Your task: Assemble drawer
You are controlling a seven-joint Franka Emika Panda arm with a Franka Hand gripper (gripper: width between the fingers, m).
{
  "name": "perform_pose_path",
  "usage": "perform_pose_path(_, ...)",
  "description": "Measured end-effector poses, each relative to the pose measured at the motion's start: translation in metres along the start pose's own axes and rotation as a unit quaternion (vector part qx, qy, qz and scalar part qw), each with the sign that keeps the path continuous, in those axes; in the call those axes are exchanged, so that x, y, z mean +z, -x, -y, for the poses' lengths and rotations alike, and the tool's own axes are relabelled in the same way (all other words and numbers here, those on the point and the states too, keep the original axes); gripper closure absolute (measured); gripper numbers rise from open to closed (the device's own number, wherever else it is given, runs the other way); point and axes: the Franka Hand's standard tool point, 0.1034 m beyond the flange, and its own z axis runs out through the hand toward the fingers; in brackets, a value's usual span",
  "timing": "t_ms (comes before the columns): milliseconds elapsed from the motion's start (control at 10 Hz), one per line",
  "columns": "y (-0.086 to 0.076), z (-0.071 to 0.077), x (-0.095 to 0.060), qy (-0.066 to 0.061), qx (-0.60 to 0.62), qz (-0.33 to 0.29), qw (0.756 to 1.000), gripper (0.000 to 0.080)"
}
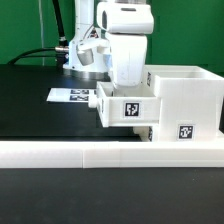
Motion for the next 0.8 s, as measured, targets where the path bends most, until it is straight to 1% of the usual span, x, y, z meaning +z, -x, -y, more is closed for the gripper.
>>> perform_pose_path(300, 0.0002, 0.0006, -0.0001, -0.004, -0.005, 0.004, 1.000, 0.0757)
perform_pose_path(700, 0.0003, 0.0005, -0.0001, -0.004, -0.005, 0.004, 1.000, 0.0757)
perform_pose_path(800, -0.0007, -0.0005, -0.0008, -0.003, 0.014, 0.004, 1.000, 0.0757)
